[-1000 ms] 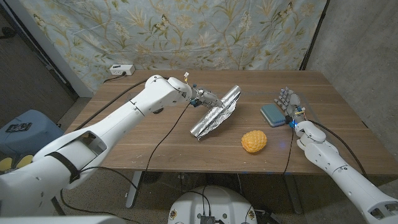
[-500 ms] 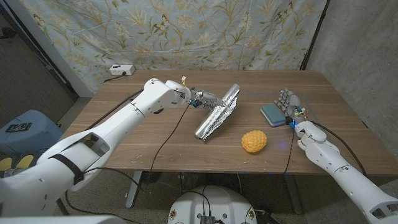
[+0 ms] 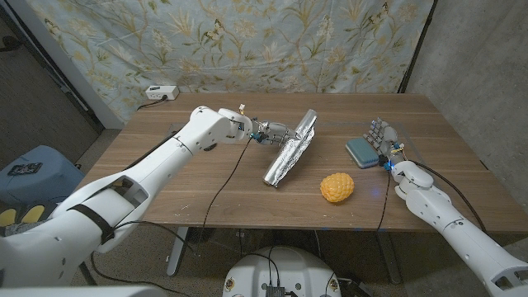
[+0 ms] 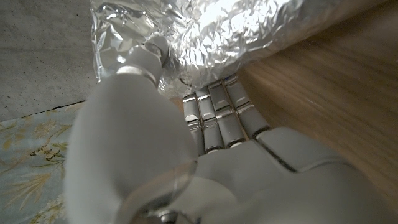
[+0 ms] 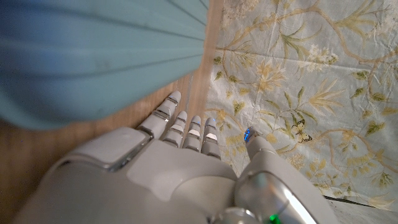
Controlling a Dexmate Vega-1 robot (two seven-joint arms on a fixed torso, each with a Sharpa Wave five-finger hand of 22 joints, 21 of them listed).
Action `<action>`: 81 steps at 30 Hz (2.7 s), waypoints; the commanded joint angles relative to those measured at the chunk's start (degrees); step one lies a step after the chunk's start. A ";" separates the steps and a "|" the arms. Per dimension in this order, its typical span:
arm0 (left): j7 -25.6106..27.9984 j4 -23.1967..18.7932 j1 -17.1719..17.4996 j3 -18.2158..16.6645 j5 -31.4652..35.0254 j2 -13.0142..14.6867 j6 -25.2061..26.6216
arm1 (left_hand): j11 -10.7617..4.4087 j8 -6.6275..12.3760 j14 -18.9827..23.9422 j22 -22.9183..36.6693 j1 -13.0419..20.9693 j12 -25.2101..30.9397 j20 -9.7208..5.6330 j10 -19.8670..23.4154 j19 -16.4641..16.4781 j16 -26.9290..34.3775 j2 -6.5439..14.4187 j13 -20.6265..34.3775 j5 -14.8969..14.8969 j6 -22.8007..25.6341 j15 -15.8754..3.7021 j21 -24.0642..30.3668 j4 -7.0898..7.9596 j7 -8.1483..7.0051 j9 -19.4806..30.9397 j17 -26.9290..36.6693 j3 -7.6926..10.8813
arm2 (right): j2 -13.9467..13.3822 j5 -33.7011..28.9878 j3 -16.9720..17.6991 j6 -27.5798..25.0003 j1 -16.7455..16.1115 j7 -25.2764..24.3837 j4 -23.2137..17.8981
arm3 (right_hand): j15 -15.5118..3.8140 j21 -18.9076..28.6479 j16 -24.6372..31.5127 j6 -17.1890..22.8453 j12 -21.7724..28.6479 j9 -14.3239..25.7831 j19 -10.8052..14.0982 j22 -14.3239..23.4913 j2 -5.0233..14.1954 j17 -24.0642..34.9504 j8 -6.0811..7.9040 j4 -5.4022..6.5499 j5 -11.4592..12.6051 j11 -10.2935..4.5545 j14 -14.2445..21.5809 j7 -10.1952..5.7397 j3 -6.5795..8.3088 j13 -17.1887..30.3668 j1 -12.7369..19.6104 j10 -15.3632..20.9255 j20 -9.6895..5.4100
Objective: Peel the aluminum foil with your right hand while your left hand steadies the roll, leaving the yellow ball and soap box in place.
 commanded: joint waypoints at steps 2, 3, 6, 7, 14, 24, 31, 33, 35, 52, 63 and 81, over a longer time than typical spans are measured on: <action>-0.91 3.09 -0.63 -0.81 -3.51 -0.77 -0.33 | -8.67 4.95 6.98 -0.02 0.46 -0.31 -0.29 9.87 0.07 -0.06 2.99 0.22 4.75 9.99 -6.53 0.43 0.39 -4.09 1.38 0.33 1.28 | -0.01 -0.24 -0.66 -1.04 0.80 0.19 -0.08 | -1.96 0.34 0.08 0.04 0.07 0.27 0.15 0.20 1.14 0.07 0.08 0.44 0.16 0.01 0.02 0.05 0.04 0.14 0.03 -0.03 -2.59; -1.28 3.71 -0.69 -0.95 -3.93 -0.96 -0.43 | -8.65 4.95 7.03 -0.02 0.44 -0.37 -0.33 9.82 0.06 -0.07 2.94 0.24 4.78 10.06 -6.53 0.47 0.38 -4.12 1.35 0.34 1.28 | -0.09 -0.30 -0.67 -1.12 0.88 0.13 -0.21 | -1.93 0.34 0.08 0.03 0.06 0.27 0.15 0.20 1.14 0.07 0.08 0.44 0.15 0.04 0.01 0.05 0.04 0.14 0.03 -0.06 -2.59; -2.45 5.64 -1.01 -1.10 -4.86 -1.53 -0.80 | -8.69 4.86 7.05 -0.03 0.48 -0.46 -0.30 9.74 -0.05 -0.16 2.92 0.40 4.84 9.97 -6.64 0.59 0.35 -4.08 1.32 0.38 1.30 | -0.77 -0.98 -0.69 -1.44 1.01 -0.42 -1.23 | -1.93 0.34 0.08 0.06 0.05 0.27 0.15 0.20 1.15 0.07 0.09 0.42 0.16 0.05 0.01 0.04 0.05 0.14 0.05 -0.09 -2.60; -2.72 6.23 -1.25 -0.94 -4.90 -1.69 -0.85 | -8.65 4.86 7.08 -0.03 0.48 -0.45 -0.31 9.69 -0.03 -0.16 2.96 0.49 4.85 10.00 -6.63 0.62 0.37 -3.97 1.31 0.39 1.31 | -1.13 -1.16 -0.66 -1.71 1.02 -0.58 -1.74 | -1.95 0.33 0.07 0.06 0.04 0.27 0.14 0.20 1.16 0.08 0.09 0.44 0.16 0.03 -0.02 0.06 0.05 0.14 0.04 -0.11 -2.58; -5.37 10.82 -2.83 -0.32 -5.29 -3.21 -2.10 | -8.65 4.88 7.12 -0.06 0.43 -0.71 -0.32 10.02 -0.18 -0.30 2.89 0.42 5.00 9.97 -6.67 0.84 0.38 -4.09 1.47 0.48 1.34 | -2.86 -3.01 -0.28 -1.77 0.92 -2.20 -4.66 | -1.96 0.31 0.07 0.05 0.05 0.27 0.10 0.20 1.16 0.08 0.09 0.43 0.15 -0.04 -0.06 0.02 0.03 0.14 0.05 -0.11 -2.52; -8.46 18.21 -3.98 -1.26 -6.95 -6.40 -3.93 | -8.68 4.83 7.21 -0.09 0.36 -1.02 -0.27 10.12 -0.39 -0.51 2.87 0.56 5.19 10.04 -6.62 1.15 0.40 -4.08 1.51 0.59 1.38 | -4.33 -4.24 -0.24 -3.52 0.77 -3.73 -7.27 | -1.85 0.31 0.09 0.09 0.09 0.27 0.10 0.20 1.14 0.08 0.11 0.41 0.15 0.14 -0.04 0.03 0.01 0.14 0.07 -0.02 -2.49; -9.60 21.57 -3.94 -1.94 -7.69 -8.21 -5.14 | -8.71 4.75 7.39 -0.11 0.20 -1.20 -0.34 10.17 -0.39 -0.59 2.80 0.70 5.29 10.09 -6.61 1.42 0.46 -4.04 1.48 0.69 1.33 | -5.63 -4.55 -0.37 -5.95 0.81 -4.27 -8.80 | -1.77 0.31 0.09 0.10 0.11 0.27 0.10 0.20 1.17 0.07 0.11 0.39 0.15 0.17 -0.03 0.05 0.03 0.14 0.11 0.03 -2.45; -9.76 22.19 -4.03 -1.81 -7.48 -8.58 -5.43 | -8.61 4.73 7.40 -0.12 0.13 -1.23 -0.37 10.20 -0.38 -0.67 2.85 0.80 5.35 10.13 -6.45 1.50 0.51 -4.14 1.45 0.69 1.37 | -6.02 -4.57 -0.50 -6.87 0.94 -4.27 -9.12 | -1.77 0.31 0.10 0.10 0.11 0.27 0.12 0.20 1.18 0.07 0.11 0.40 0.15 0.11 -0.03 0.02 0.03 0.14 0.10 0.03 -2.43; -10.59 25.00 -4.13 -2.94 -9.13 -10.04 -5.19 | -8.57 4.71 7.40 -0.13 0.22 -1.31 -0.39 10.32 -0.41 -0.69 2.81 0.76 5.39 10.13 -6.58 1.56 0.42 -4.07 1.45 0.73 1.42 | -6.66 -4.79 -1.01 -8.23 1.35 -3.87 -9.53 | -1.76 0.32 0.10 0.08 0.08 0.27 0.12 0.20 1.18 0.08 0.10 0.41 0.15 0.14 -0.05 0.02 0.02 0.14 0.10 -0.05 -2.39; -10.82 30.26 -4.55 -4.33 -10.68 -14.81 -5.80 | -8.69 4.63 7.53 -0.17 0.11 -1.73 -0.52 10.31 -0.53 -0.86 2.77 1.17 5.68 10.21 -6.88 1.99 0.45 -3.97 1.51 0.95 1.47 | -9.31 -5.87 -2.35 -12.08 1.86 -2.42 -11.32 | -1.76 0.30 0.11 0.08 0.06 0.27 0.09 0.20 1.19 0.08 0.11 0.39 0.15 0.15 -0.05 0.13 0.01 0.13 0.13 -0.11 -2.33; -9.54 31.24 -4.33 -6.11 -12.69 -16.79 -3.80 | -9.03 4.60 7.43 -0.23 -0.01 -2.16 -0.55 10.45 -0.65 -1.23 2.72 1.02 5.86 10.14 -7.04 2.31 0.46 -3.96 1.70 1.02 1.35 | -10.83 -5.59 -2.40 -14.15 1.20 -1.89 -12.89 | -1.73 0.29 0.14 0.07 0.04 0.27 0.07 0.20 1.22 0.07 0.11 0.36 0.15 0.04 -0.02 0.12 0.02 0.13 0.19 -0.17 -2.30; -2.09 24.34 1.40 -11.89 -20.46 -14.78 1.00 | -9.09 4.39 7.32 -0.31 -0.15 -2.82 -0.59 10.61 -0.85 -1.74 2.83 0.70 6.13 10.02 -7.19 2.68 0.54 -3.95 1.67 1.08 1.19 | -11.81 -6.41 -4.49 -18.34 4.17 -0.40 -14.14 | -1.77 0.29 0.17 0.06 0.07 0.27 0.06 0.20 1.25 0.06 0.10 0.29 0.15 0.10 0.02 0.13 0.02 0.13 0.30 -0.13 -2.25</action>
